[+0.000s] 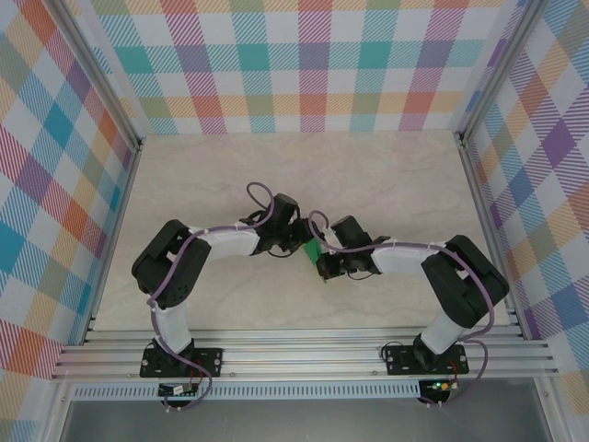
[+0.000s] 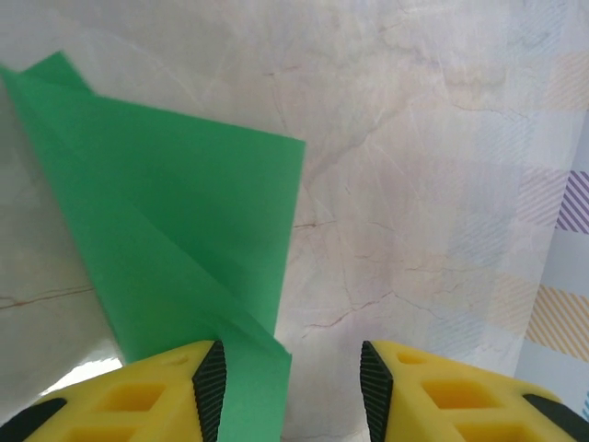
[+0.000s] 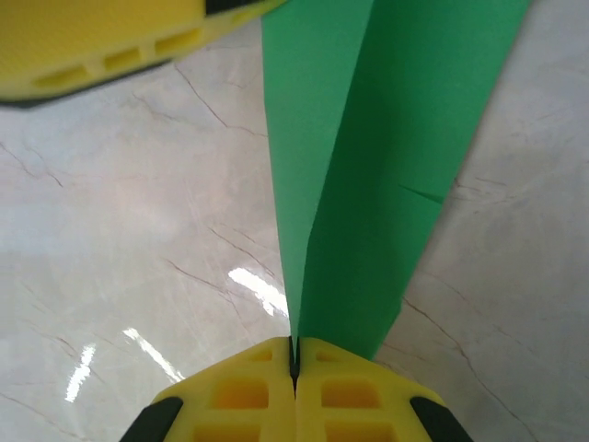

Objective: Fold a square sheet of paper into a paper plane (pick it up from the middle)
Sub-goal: Fold the wing for the fifth time at the center of the table.

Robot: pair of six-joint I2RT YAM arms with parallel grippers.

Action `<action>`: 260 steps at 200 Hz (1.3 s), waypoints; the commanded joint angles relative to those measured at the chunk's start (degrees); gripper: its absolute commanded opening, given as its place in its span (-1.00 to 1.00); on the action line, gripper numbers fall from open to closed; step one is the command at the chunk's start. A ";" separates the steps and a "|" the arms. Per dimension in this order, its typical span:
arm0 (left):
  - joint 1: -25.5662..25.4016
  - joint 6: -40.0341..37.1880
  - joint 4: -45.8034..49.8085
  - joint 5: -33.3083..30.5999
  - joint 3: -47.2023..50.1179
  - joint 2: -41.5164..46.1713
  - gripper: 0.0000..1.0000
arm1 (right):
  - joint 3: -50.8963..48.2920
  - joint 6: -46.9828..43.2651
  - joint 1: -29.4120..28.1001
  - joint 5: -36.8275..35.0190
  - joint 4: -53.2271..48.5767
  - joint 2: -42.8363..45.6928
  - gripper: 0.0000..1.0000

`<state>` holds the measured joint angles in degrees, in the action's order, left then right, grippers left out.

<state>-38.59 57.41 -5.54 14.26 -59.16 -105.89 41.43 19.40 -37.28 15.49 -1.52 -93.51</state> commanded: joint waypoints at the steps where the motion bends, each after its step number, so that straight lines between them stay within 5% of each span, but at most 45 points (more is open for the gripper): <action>1: -0.34 -0.30 -1.15 0.55 1.71 3.03 -0.05 | -1.16 4.76 1.69 7.59 6.62 -1.13 -1.00; 64: -0.35 -0.80 -5.79 2.26 3.69 4.53 0.10 | -5.21 12.23 6.20 14.18 15.31 -2.52 -1.00; 183: -0.41 -2.95 -6.43 6.78 -0.37 -2.20 0.10 | -6.82 15.40 6.34 13.43 17.95 -4.96 -1.00; 260: -0.44 -3.53 -5.01 5.88 -0.42 -4.06 0.04 | -5.69 17.35 6.33 13.50 13.96 -1.71 -0.61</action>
<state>-38.87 55.24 -11.99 20.10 -58.35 -108.75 35.62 35.59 -30.96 28.99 15.09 -96.92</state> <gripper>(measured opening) 0.523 0.187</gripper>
